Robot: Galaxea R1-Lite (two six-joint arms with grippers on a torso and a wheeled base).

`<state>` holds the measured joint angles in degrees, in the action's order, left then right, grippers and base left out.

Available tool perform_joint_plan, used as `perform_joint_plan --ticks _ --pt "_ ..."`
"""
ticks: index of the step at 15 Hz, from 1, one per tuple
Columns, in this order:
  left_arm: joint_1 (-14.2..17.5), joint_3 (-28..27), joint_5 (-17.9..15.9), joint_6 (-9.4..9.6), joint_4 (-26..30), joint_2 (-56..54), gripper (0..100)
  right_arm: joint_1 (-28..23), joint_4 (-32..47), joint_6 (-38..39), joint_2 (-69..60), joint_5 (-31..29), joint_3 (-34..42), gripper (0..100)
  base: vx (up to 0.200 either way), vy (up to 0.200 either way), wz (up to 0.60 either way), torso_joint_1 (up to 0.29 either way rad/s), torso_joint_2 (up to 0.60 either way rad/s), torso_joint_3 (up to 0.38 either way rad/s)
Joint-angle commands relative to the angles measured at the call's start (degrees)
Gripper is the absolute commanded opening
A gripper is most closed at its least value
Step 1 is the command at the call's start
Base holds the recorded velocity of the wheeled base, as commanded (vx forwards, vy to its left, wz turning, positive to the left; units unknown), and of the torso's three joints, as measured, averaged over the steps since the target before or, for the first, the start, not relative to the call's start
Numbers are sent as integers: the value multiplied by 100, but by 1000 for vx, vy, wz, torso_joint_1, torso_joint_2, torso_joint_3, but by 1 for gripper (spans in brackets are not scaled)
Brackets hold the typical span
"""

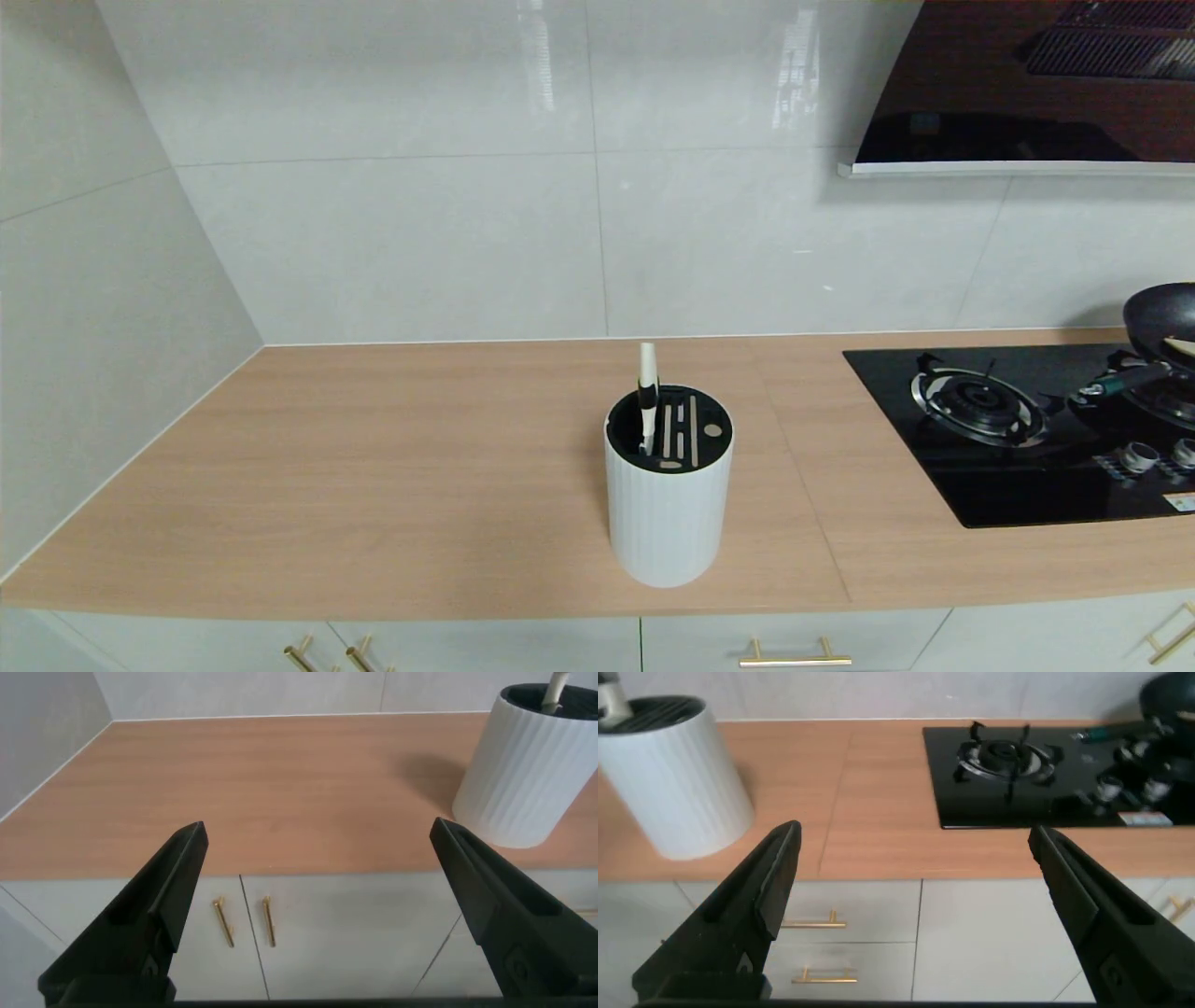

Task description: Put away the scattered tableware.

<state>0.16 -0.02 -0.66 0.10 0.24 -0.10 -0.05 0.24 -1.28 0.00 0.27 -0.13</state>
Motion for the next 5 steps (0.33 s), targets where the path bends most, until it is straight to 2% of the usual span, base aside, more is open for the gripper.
perform_joint_plan --ticks 1,5 --pt "11 2 -4 -1 11 10 100 5 28 14 9 0 -4 100 0 0 0 0 0 0" --pt "2 2 -4 -1 11 10 100 5 28 23 9 -27 5 100 0 0 0 0 0 0"
